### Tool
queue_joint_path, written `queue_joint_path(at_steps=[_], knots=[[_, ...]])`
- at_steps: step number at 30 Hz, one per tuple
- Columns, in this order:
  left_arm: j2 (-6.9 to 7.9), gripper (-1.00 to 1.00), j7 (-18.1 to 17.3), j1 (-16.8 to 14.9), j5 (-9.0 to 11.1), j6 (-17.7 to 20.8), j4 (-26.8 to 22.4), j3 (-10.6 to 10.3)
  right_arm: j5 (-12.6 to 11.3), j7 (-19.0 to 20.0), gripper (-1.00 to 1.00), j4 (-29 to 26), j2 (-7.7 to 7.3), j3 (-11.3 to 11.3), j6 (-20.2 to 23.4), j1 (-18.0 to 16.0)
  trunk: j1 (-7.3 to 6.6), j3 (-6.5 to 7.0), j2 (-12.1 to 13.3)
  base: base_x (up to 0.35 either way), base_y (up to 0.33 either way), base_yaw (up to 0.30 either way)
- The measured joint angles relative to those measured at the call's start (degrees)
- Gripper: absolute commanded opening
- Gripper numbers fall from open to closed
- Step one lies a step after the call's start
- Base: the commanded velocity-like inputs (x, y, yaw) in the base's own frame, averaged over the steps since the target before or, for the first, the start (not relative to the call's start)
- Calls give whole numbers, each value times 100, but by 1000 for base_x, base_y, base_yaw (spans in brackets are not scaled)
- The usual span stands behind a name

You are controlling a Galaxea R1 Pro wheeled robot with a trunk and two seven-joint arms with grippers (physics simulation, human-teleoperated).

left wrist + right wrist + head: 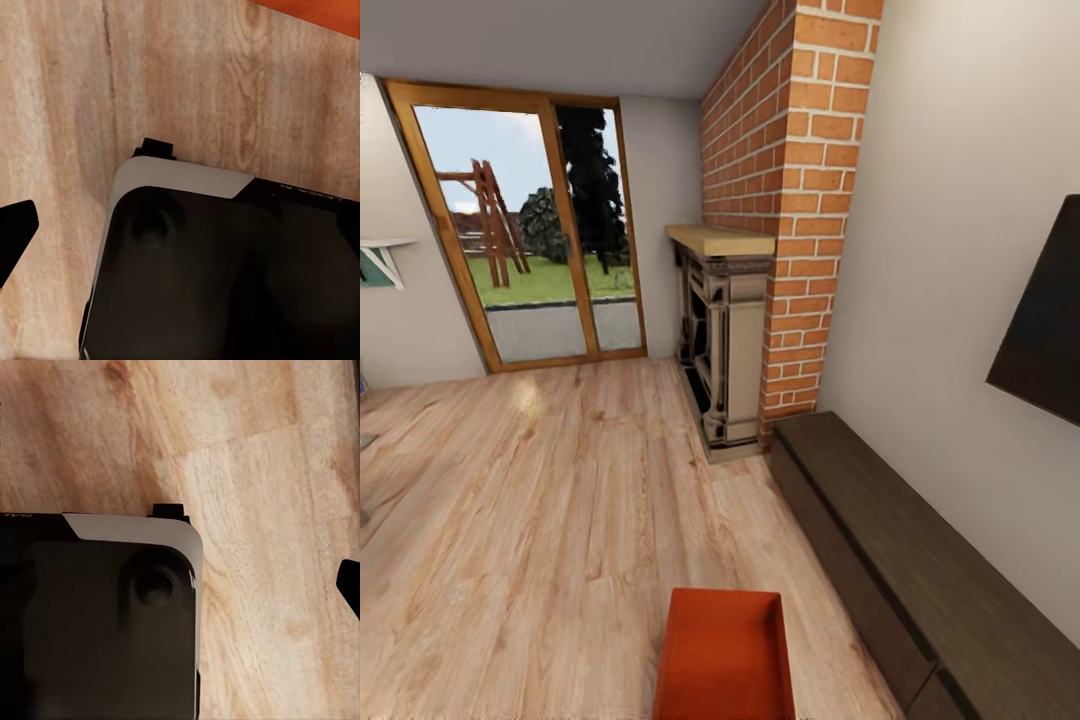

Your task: Move the two storage containers from the living room to the garage. In the garage, place one container on the floor and stack the other container on top of it (either order is fine).

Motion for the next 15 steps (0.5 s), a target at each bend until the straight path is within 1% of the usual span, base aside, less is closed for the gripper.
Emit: queue_joint_path(at_steps=[15], knots=[[0, 100, 0, 0, 0, 0, 0, 0, 5, 1, 100, 0, 2, 0, 0, 0, 0, -138, 0, 0, 0, 92]])
